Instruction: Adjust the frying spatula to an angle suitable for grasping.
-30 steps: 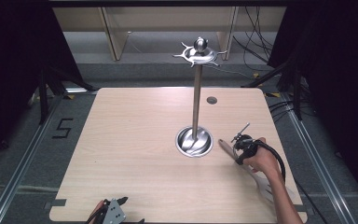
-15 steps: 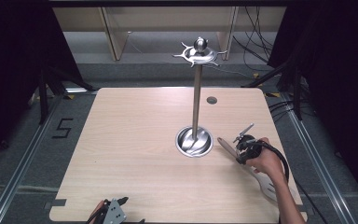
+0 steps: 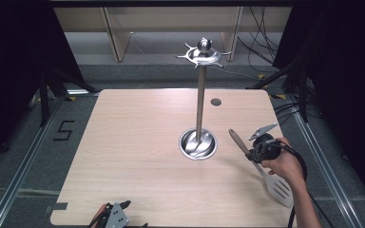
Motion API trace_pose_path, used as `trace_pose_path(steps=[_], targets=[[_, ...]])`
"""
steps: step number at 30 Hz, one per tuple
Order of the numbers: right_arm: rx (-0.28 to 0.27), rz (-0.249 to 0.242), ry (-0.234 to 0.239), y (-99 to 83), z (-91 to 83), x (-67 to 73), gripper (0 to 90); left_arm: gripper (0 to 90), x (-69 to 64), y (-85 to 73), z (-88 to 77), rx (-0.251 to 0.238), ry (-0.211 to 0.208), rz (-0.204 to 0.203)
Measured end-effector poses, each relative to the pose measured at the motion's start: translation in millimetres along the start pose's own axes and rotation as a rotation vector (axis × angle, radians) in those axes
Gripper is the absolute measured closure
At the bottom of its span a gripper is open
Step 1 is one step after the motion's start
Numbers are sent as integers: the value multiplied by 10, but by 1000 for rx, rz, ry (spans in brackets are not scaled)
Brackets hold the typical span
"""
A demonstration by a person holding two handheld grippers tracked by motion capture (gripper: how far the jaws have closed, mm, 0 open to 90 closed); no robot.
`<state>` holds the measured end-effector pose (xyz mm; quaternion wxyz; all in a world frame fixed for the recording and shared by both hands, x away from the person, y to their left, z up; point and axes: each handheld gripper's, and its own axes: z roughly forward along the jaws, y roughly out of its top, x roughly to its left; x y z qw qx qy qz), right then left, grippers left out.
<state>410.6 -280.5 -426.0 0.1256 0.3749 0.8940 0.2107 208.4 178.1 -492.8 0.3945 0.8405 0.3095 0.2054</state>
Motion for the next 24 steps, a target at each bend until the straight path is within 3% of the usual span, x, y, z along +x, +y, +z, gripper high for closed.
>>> trace_pose_path(steps=[1, 4, 6, 7, 9, 10, 11, 14, 16, 18, 20, 21, 22, 24], targets=[[-5, 26, 3, -8, -50, 12, 744, 152, 1, -1, 1, 0, 1, -1], [-78, 3, 1, -36, -183, -39, 744, 152, -9, -3, 8, -17, 4, -15], [-89, 3, 9, -41, -222, -50, 744, 152, -8, -1, 9, -15, 1, -18], [-142, -5, -13, -52, -233, -52, 744, 152, -1, 2, 1, -4, -11, -8], [-184, 12, -15, -59, -320, -51, 745, 152, -13, 0, 7, -10, -5, -16], [-199, 22, -18, -59, -366, -62, 745, 152, -4, 4, 1, -13, 2, 2], [-253, 10, -34, -60, -377, -86, 745, 152, -3, 3, 1, -15, 2, 2], [-289, 36, -14, -65, -478, -113, 745, 152, -9, -2, 10, -20, 4, -20], [-334, 41, -9, -69, -504, -119, 745, 152, 37, 11, -2, -7, 3, 40], [-365, 25, -14, -63, -528, -133, 745, 152, 6, 2, 2, -9, 1, -5], [-378, 45, -3, -55, -556, -112, 745, 151, 28, 12, 1, -11, 8, 33], [-397, 47, -6, -51, -564, -104, 746, 152, 1, 1, 6, -10, 9, -9], [-396, 51, 1, -49, -582, -95, 746, 152, -1, 1, 7, -13, 4, -7], [-445, 29, 6, -36, -631, -92, 746, 152, 13, 5, 0, -11, 6, 12]])
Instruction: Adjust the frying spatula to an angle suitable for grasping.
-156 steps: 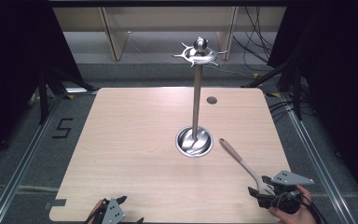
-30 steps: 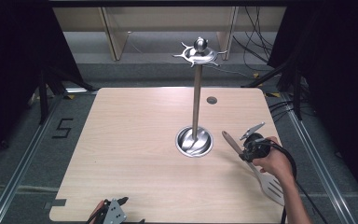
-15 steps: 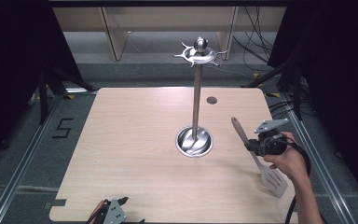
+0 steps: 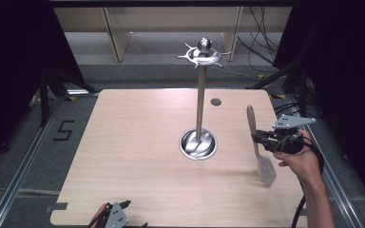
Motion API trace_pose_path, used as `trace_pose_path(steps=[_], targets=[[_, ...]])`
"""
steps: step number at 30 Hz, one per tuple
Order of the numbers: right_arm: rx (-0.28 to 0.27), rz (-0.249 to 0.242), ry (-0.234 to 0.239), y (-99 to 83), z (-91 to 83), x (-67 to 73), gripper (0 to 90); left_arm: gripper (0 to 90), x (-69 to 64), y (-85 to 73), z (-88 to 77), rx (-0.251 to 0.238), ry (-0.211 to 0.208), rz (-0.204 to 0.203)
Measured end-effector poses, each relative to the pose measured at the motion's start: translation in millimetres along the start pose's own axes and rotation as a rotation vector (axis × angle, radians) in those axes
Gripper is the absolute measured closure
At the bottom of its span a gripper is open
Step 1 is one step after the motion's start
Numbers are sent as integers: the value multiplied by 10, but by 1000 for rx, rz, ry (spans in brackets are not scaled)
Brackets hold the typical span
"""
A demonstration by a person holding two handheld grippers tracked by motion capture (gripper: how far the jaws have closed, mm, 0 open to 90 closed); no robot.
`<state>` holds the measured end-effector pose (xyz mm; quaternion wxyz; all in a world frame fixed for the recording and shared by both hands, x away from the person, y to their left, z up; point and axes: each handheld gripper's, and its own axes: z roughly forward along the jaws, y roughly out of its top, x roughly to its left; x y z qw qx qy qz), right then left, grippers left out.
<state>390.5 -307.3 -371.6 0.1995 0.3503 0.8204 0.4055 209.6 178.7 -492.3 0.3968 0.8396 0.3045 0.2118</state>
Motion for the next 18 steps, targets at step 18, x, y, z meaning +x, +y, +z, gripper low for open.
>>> trace_pose_path(steps=[18], targets=[[-246, 10, -5, 214, -161, 58, 747, 152, -2, -2, -12, 9, -23, -37]])
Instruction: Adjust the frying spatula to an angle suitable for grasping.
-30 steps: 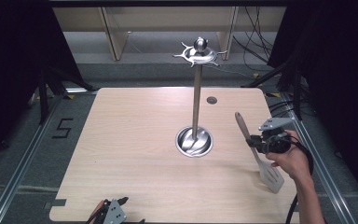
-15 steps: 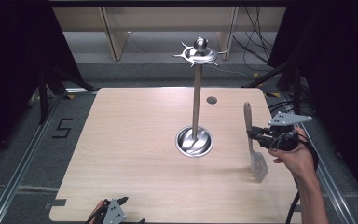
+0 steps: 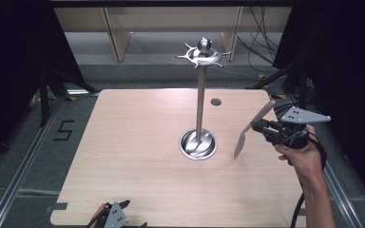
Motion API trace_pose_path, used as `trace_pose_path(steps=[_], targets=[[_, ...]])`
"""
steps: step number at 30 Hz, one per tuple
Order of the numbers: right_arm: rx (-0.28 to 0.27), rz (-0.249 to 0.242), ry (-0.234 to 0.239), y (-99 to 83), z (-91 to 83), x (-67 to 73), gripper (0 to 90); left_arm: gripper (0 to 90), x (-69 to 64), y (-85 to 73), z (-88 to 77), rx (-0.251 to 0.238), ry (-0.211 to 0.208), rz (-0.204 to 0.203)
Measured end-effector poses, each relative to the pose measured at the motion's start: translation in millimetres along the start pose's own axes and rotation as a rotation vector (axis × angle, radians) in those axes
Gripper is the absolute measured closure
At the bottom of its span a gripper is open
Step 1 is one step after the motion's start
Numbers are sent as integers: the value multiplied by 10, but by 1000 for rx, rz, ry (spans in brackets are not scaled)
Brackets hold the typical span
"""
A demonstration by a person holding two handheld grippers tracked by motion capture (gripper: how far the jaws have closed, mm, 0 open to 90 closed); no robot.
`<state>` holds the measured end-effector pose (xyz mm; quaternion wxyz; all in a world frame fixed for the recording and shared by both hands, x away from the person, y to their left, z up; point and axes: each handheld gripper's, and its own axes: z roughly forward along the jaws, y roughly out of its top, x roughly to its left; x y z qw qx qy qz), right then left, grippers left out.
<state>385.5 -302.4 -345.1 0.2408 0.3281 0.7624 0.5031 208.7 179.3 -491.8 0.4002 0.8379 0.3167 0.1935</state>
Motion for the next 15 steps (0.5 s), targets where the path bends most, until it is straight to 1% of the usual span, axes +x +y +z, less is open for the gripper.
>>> trace_pose_path(steps=[1, 2, 3, 4, 5, 6, 7, 8, 9, 10, 11, 12, 13, 14, 15], targets=[[0, 0, 0, 0, 0, 0, 747, 152, 0, 0, 0, -2, 0, -1], [22, -2, 17, 22, -13, 3, 747, 152, 2, 0, 0, -2, 0, 0], [12, -5, 16, 35, -1, 12, 747, 152, 0, -3, 9, -13, 14, 4], [6, -9, 17, 51, 2, 18, 747, 152, 0, -3, 9, -13, 14, 4], [-21, -13, 12, 61, 26, 29, 747, 152, 10, -1, 7, -11, 15, 18], [-13, -1, 17, 78, 25, 47, 747, 152, -1, -4, 9, -11, 14, 2], [-17, -11, 22, 95, 34, 52, 747, 152, -2, -4, 9, -12, 13, 2], [-26, -8, 22, 109, 48, 70, 747, 151, 9, -1, 7, -11, 15, 17], [-16, -19, 38, 129, 49, 69, 747, 152, 23, 4, 7, -16, 18, 40], [-9, -11, 47, 144, 54, 87, 747, 152, 4, -4, 2, -4, 7, 1], [-9, -19, 46, 161, 63, 97, 747, 151, 11, -3, 1, -7, 8, 12], [-19, -45, 43, 178, 77, 93, 747, 152, 13, -5, 8, -16, 20, 19], [-31, -49, 40, 192, 96, 106, 747, 152, 15, -6, 8, -16, 21, 19], [-24, -31, 57, 207, 108, 128, 747, 152, 11, -6, 10, -20, 18, 14], [-24, -27, 64, 224, 118, 140, 747, 152, 17, -4, 4, -11, 17, 20]])
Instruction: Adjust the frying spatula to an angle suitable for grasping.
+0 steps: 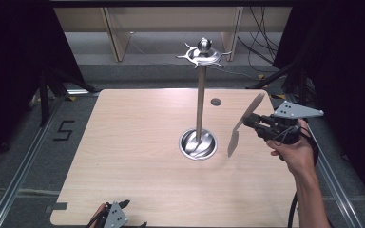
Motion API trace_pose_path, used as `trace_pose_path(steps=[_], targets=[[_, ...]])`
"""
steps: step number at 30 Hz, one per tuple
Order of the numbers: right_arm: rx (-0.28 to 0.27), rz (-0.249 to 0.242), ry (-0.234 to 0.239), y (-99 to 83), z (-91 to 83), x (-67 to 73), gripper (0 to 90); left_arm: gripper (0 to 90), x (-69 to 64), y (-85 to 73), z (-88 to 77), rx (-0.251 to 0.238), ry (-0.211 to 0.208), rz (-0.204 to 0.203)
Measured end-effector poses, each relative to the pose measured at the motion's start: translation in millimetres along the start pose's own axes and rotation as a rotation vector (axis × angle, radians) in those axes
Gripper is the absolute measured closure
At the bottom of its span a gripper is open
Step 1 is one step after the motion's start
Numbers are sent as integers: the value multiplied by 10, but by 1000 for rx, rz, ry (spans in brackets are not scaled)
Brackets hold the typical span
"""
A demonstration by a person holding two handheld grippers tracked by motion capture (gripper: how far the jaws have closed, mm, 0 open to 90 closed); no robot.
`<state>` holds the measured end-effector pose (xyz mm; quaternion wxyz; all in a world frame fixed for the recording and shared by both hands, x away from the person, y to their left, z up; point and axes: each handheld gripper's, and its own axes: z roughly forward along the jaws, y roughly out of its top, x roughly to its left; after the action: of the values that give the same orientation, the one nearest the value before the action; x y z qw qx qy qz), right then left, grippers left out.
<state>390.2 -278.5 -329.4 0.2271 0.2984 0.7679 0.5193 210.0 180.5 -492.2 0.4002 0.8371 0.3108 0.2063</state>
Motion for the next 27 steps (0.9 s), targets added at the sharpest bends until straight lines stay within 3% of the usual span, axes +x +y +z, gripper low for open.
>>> trace_pose_path(steps=[1, 3, 6, 7, 9, 12, 14, 15, 16, 18, 22, 24, 27], targets=[[-8, -16, -15, 19, 11, 3, 747, 152, -12, -2, 0, 2, -10, -23], [-16, 4, -2, 56, 43, 39, 747, 152, -4, -3, 7, -10, 1, -8], [-29, -36, -12, 133, 97, 56, 747, 152, 0, -1, 1, -3, -1, -5], [-7, -23, 8, 163, 103, 76, 747, 151, -7, -2, -4, 5, -7, -21], [-6, -45, 11, 252, 135, 109, 747, 152, -10, -4, 0, -2, 1, -22], [-18, -42, 4, 300, 172, 145, 747, 152, -8, -2, -4, 5, -7, -21], [-7, -39, 23, 357, 191, 162, 747, 152, 0, -3, -8, 9, 2, -4], [-9, -54, 30, 377, 202, 154, 747, 152, -11, -5, -2, -1, 4, -19], [-7, -39, 36, 395, 210, 169, 747, 152, -10, -3, -4, -1, 0, -20], [0, -35, 27, 432, 217, 192, 747, 152, 2, -4, -9, 10, 6, -5], [-8, -56, 22, 497, 267, 224, 747, 152, -9, -3, -4, 3, -1, -17], [7, -55, 44, 534, 287, 238, 747, 152, -3, -2, -10, 12, -2, -9], [4, -58, 29, 573, 312, 255, 747, 152, -3, 0, -10, 2, -4, -13]])
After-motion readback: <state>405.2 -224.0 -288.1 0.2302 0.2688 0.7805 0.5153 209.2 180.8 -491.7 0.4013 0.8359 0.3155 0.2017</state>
